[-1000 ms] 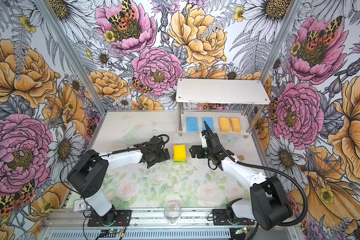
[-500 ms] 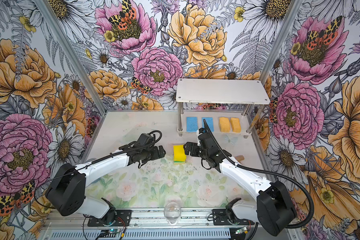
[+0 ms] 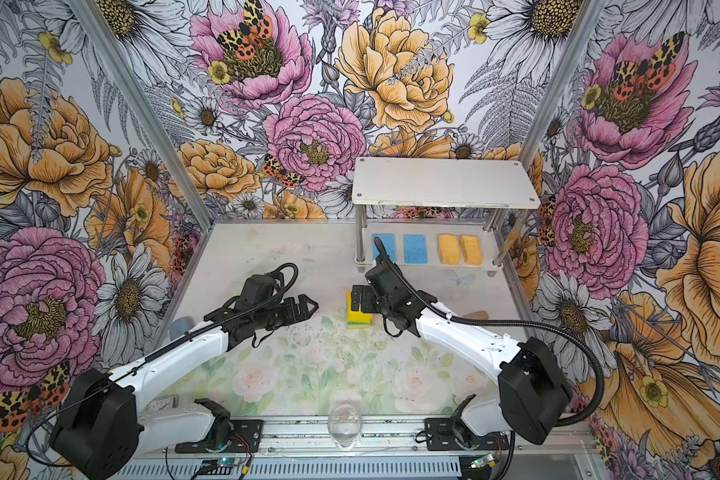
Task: Place and organize the cleaning sponges onto the shelf
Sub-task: 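Lower the right gripper and grasp the top yellow-green sponge while the left gripper draws back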
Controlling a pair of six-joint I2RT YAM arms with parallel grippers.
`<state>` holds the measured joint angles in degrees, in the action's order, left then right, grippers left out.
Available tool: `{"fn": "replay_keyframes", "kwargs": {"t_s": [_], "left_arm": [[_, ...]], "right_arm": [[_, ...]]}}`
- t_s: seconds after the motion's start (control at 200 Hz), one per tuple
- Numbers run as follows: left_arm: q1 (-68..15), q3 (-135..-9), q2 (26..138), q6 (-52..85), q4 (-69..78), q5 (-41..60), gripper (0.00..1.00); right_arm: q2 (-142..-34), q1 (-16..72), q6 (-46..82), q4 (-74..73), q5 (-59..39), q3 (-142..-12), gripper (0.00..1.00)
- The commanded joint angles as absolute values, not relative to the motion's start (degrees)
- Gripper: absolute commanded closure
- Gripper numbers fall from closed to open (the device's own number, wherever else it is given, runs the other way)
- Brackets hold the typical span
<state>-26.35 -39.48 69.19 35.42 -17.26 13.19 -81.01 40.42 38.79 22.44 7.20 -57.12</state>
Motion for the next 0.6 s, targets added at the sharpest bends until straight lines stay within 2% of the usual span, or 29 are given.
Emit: {"fn": "replay_keyframes", "kwargs": {"t_s": [0.0,0.595], "left_arm": [[-25.76,-38.37,67.04,34.72,-12.6,16.37,0.01],[-25.06,-38.06,68.48,34.89,-10.46,17.76,0.01]], "right_arm": [[-82.96,41.77,38.98,24.49,11.95,-59.89,0.0],[-88.49,44.93,36.65,26.63,14.61,-63.06,0.0]]}}
